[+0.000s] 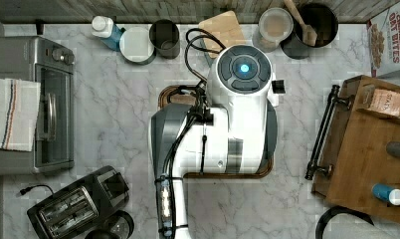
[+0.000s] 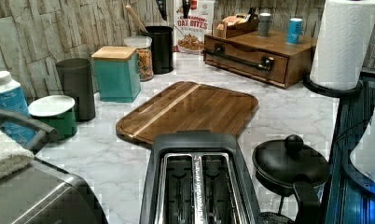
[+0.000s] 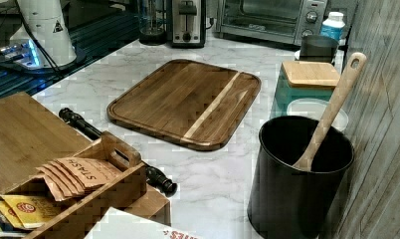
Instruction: Open the drawer.
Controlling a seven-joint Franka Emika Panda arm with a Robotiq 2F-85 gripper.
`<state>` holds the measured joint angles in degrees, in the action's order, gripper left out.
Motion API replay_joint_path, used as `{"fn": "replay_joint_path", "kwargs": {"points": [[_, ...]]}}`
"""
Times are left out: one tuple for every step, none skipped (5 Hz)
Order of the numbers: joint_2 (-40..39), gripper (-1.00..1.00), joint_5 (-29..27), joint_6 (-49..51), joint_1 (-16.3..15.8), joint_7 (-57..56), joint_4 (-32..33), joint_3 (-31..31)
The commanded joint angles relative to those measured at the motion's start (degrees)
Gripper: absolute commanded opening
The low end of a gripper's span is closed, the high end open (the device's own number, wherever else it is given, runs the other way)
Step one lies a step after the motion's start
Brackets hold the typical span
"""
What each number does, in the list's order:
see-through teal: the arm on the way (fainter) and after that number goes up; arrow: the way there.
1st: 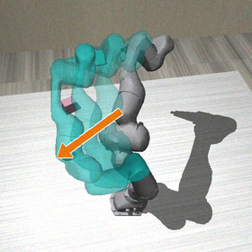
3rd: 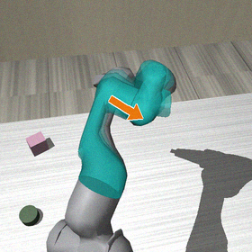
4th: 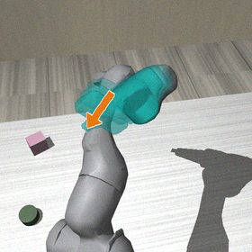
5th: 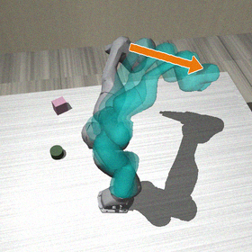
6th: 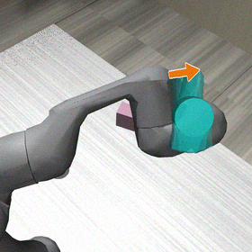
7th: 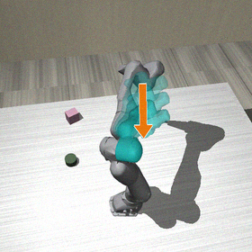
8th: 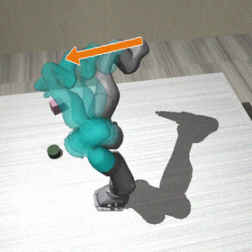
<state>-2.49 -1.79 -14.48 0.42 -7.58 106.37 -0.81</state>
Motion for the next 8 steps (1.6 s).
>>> {"fn": "replay_joint_path", "kwargs": {"points": [[0.00,1.00,-0.24,0.00,0.01,-0.05,-0.02,0.01],[0.02,1.00,2.72,-4.66,1.22,-3.84,3.13,-1.21],[-0.46,1.00,5.12,-6.94,3.50,-10.12,4.13,-3.24],[-1.99,1.00,5.87,-9.03,6.08,-16.99,3.15,-5.97],[-4.54,1.00,4.44,-9.81,7.65,-21.44,0.93,-8.78],[-6.58,1.00,5.86,-15.12,9.43,-20.85,0.93,-9.57],[-10.27,1.00,6.43,-15.56,10.80,-23.22,-2.55,-10.53],[-10.26,1.00,5.13,-19.10,11.26,-27.47,-0.98,-12.77]]}}
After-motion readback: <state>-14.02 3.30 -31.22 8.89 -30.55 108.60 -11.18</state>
